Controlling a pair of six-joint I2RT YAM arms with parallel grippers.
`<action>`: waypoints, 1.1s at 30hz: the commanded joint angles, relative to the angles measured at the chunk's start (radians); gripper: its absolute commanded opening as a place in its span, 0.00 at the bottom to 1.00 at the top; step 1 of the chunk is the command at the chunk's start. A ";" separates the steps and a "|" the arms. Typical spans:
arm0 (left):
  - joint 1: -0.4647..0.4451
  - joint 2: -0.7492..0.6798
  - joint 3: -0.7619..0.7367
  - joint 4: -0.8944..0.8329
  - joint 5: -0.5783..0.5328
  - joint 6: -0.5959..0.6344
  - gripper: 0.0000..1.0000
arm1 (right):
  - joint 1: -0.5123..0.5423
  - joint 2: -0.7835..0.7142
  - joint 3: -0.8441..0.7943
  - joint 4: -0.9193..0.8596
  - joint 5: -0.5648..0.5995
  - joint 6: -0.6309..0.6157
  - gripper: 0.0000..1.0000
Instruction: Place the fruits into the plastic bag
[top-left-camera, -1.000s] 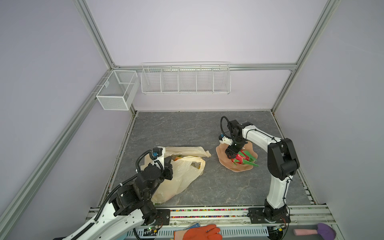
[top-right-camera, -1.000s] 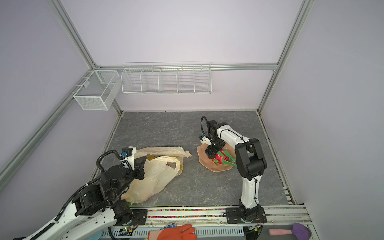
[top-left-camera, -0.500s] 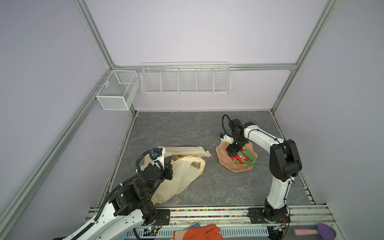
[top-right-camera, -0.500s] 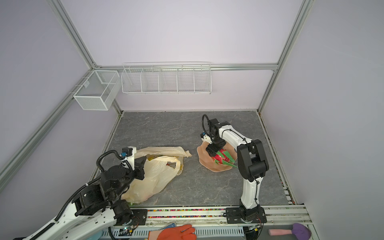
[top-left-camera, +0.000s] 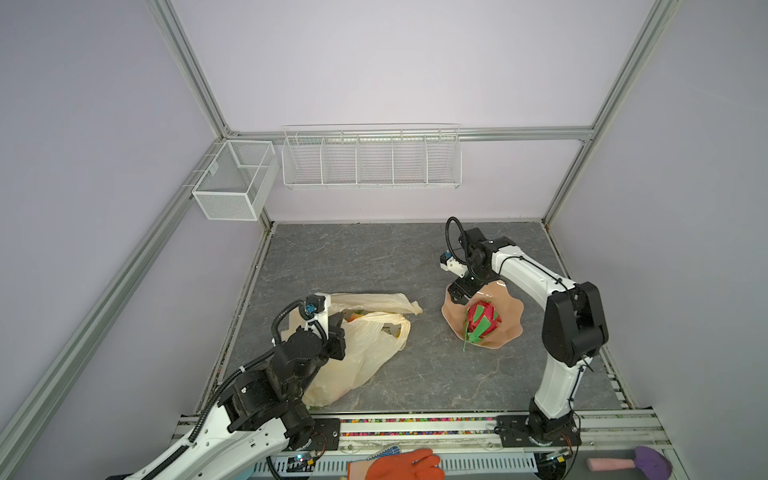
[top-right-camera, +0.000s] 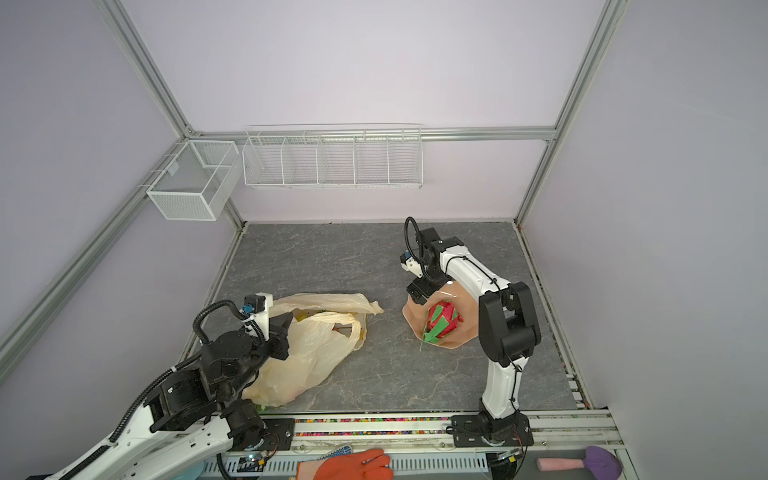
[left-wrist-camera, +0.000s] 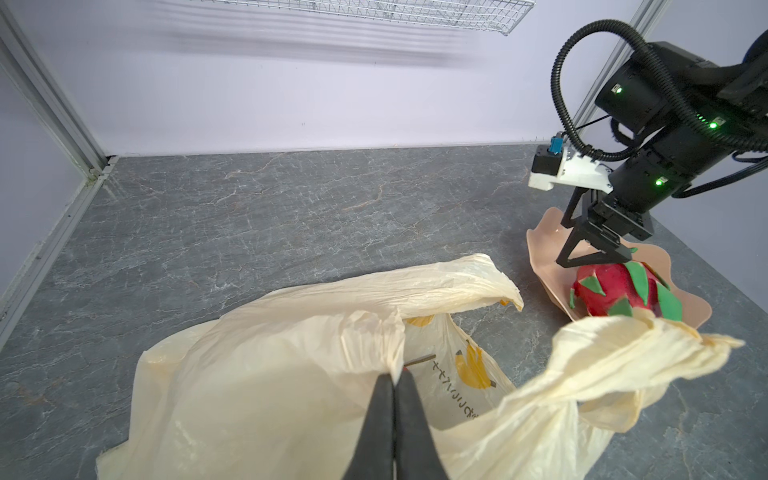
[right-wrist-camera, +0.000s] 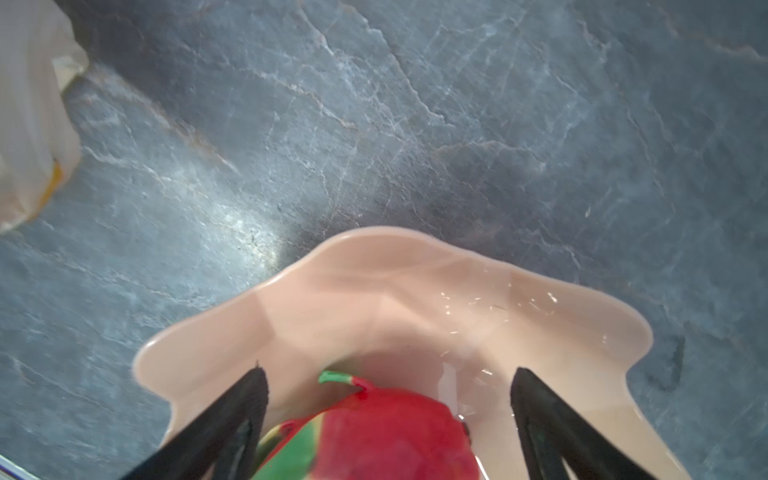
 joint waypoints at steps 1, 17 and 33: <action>0.001 -0.012 0.006 -0.007 -0.029 -0.015 0.00 | -0.010 -0.091 0.032 -0.075 0.010 0.066 0.93; 0.000 -0.006 0.003 0.008 -0.035 -0.015 0.00 | -0.007 -0.489 -0.369 -0.067 -0.082 1.093 0.88; 0.000 -0.023 0.001 0.002 -0.031 -0.018 0.00 | -0.010 -0.365 -0.401 0.044 0.021 1.235 0.89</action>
